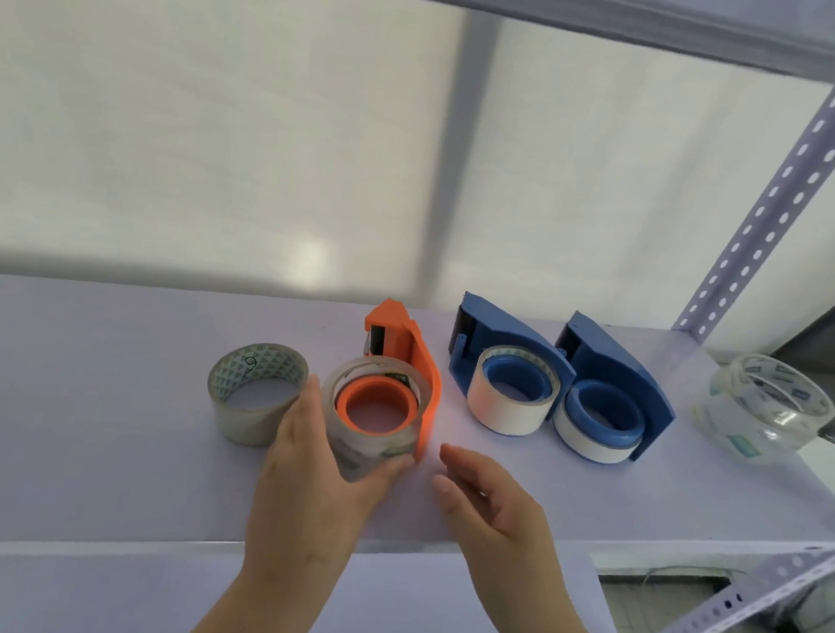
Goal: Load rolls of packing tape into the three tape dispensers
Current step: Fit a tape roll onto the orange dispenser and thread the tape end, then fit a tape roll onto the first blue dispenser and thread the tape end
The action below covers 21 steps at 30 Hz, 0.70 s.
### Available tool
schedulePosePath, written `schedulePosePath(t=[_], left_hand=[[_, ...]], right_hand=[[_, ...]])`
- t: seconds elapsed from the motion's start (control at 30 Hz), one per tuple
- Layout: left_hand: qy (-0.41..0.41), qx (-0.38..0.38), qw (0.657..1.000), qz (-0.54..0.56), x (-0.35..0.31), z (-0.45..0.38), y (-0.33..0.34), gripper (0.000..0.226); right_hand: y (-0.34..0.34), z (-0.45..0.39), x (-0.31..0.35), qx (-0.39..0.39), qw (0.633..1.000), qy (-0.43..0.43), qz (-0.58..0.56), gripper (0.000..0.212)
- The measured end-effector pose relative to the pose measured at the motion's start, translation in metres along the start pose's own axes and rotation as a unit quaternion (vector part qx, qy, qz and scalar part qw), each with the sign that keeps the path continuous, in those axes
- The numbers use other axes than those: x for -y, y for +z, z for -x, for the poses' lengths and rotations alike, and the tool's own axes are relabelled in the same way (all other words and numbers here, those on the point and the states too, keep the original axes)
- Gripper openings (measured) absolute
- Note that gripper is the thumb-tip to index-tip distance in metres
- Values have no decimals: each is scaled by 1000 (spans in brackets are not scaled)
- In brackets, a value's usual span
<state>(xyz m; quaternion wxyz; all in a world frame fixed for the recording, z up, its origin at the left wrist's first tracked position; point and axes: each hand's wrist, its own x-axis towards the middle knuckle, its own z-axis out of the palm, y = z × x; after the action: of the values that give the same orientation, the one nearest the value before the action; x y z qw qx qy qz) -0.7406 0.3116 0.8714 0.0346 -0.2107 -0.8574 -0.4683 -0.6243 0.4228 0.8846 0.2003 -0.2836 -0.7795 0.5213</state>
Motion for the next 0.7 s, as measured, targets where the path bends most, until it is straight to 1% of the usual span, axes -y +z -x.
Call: schedulePosePath(t=[0.07,0.1,0.13,0.2,0.23,0.27,0.33,0.4,0.5,0.57,0.6,0.63,0.7], left_hand=[[11,-17,1000,8,-2,6,-1,110],[33,-39,999,7,-4,10,-2,105],[74,-73,995,6,-7,14,-2,95],[177,-135,975,8,-18,23,2,66],[223,-135,965,12,-26,28,6,51],[264,-109,958,18,-36,31,13,40],[313,-26,949,16,-54,33,32,28],[304,29,952,-3,-66,30,54,27],[211,56,975,-28,-84,14,79,40],[146,92,984,-47,-88,6,91,49],[130,102,985,-56,-89,3,96,50],[124,102,985,-55,-90,1,100,46],[118,99,987,-41,-91,0,102,29]], right_hand=[[-9,5,-6,-44,998,4,-36,23],[-14,6,-9,-70,997,2,-45,24],[-20,6,-10,-95,994,-4,-52,24],[-32,4,-11,-131,989,-16,-67,24],[-37,1,-10,-138,987,-22,-78,25],[-41,-3,-9,-139,986,-30,-90,26],[-47,-12,-10,-126,984,-43,-116,25],[-52,-18,-15,-96,984,-47,-141,21],[-58,-25,-24,-65,988,-44,-136,32],[-64,-32,-28,-46,990,-57,-123,33],[-67,-35,-29,-33,991,-67,-115,32],[-70,-39,-29,-19,991,-74,-107,30],[-76,-45,-30,17,991,-73,-114,30]])
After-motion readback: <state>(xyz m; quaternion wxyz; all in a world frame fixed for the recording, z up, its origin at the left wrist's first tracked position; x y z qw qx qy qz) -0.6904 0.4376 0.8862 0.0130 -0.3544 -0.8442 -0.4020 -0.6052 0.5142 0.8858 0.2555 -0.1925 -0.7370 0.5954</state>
